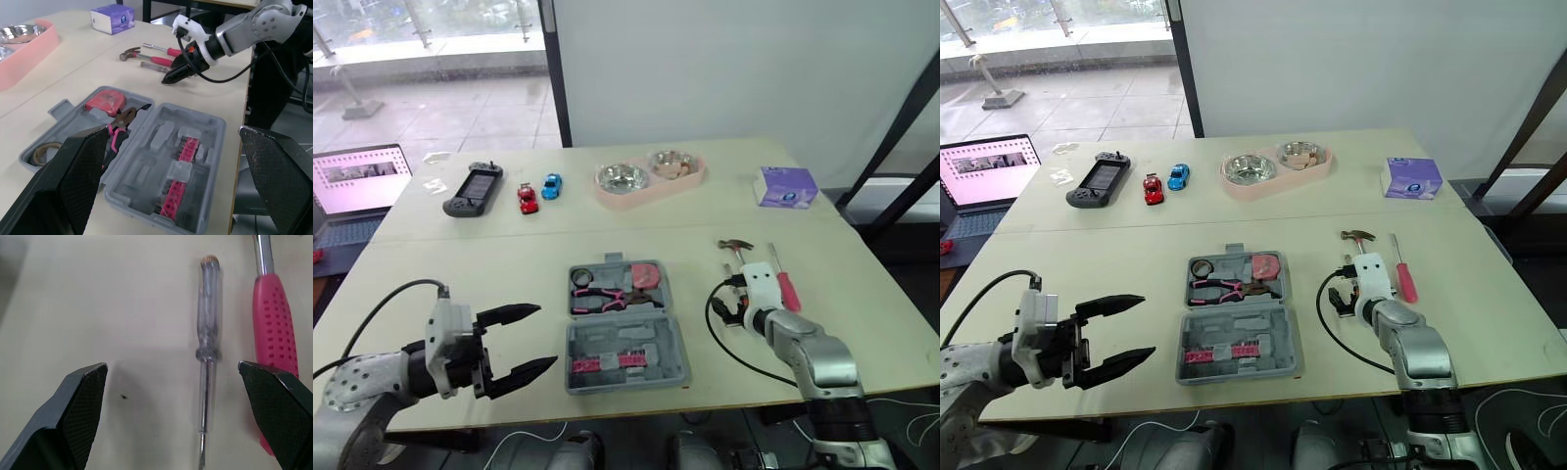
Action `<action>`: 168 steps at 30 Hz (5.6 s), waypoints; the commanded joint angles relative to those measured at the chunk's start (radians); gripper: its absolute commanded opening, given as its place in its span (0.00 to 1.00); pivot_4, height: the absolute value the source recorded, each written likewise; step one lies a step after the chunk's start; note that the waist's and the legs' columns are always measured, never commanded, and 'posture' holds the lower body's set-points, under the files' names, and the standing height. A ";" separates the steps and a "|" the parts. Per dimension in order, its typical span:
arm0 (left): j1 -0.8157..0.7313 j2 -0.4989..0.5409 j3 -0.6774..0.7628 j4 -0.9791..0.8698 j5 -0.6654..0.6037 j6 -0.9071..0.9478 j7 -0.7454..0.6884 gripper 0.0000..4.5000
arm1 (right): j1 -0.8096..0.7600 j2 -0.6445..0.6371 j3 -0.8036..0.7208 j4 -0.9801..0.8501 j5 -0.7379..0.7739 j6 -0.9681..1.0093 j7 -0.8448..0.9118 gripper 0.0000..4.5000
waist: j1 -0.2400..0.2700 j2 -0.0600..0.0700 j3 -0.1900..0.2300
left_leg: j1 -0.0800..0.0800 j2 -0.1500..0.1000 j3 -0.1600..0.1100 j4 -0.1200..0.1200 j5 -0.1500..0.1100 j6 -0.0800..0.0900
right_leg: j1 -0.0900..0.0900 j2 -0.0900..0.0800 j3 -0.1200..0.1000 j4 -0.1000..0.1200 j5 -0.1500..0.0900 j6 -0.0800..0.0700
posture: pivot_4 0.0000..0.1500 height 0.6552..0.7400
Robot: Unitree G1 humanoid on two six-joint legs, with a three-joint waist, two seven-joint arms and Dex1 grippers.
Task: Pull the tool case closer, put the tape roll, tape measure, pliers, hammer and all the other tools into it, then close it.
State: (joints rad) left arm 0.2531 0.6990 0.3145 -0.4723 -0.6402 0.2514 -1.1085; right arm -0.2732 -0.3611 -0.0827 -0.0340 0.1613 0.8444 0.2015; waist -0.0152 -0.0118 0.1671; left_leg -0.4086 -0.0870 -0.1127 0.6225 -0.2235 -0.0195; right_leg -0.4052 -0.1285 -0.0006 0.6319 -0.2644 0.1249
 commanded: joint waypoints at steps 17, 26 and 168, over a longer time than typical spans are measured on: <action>0.012 0.007 0.009 -0.008 0.016 -0.042 0.010 1.00 | -0.041 0.020 -0.015 0.109 -0.012 -0.018 -0.020 0.02 | 0.004 0.000 0.000 | 0.001 0.000 -0.001 0.000 0.000 0.000 | 0.001 0.001 0.000 0.000 0.000 0.000 | 1.00 0.80; -0.013 0.011 0.009 0.018 0.018 -0.044 0.008 1.00 | -0.031 0.013 0.008 0.037 -0.003 -0.098 0.029 0.02 | 0.003 0.000 0.000 | 0.001 0.000 -0.001 0.000 0.000 0.000 | 0.001 0.001 0.000 0.000 0.000 0.000 | 1.00 0.80; 0.042 0.107 0.078 0.100 0.042 -0.047 -0.064 1.00 | -0.278 0.110 0.691 0.124 -0.261 -0.156 0.487 0.01 | -0.005 0.003 0.004 | 0.001 0.013 0.001 -0.003 0.001 -0.006 | -0.008 0.012 -0.001 0.000 0.008 -0.005 | 1.00 0.80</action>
State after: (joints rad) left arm 0.2987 0.8045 0.3697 -0.3391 -0.5800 0.2091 -1.1756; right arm -0.5634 -0.2544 0.5983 0.0515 -0.0824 0.6725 0.6915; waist -0.0202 -0.0085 0.1707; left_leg -0.4075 -0.0743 -0.1122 0.6191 -0.2226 -0.0258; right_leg -0.4133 -0.1167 -0.0013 0.6320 -0.2566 0.1194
